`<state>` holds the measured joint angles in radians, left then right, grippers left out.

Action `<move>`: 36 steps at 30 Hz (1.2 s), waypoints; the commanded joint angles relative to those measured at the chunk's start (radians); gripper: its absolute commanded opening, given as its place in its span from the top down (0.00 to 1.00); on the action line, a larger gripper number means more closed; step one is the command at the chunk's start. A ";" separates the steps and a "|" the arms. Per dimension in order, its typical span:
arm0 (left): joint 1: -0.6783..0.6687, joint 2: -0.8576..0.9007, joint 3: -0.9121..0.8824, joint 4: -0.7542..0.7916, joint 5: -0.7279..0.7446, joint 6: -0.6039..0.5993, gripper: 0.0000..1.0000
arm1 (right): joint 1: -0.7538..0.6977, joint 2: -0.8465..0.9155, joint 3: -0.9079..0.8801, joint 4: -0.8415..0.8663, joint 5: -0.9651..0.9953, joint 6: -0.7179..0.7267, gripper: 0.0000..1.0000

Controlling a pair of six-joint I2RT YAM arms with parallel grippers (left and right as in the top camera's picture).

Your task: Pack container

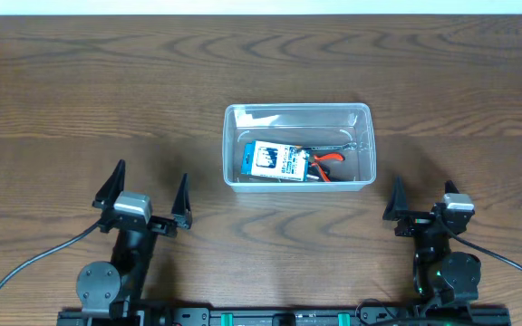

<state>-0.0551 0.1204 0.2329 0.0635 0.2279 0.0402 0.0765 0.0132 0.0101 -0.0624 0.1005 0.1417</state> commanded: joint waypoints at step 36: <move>0.084 -0.119 -0.229 0.006 -0.091 -0.090 0.02 | 0.012 -0.007 -0.005 -0.001 -0.007 0.011 0.01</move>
<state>0.0200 0.0105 0.0090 0.0761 0.1493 -0.0341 0.0765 0.0128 0.0101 -0.0624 0.1005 0.1417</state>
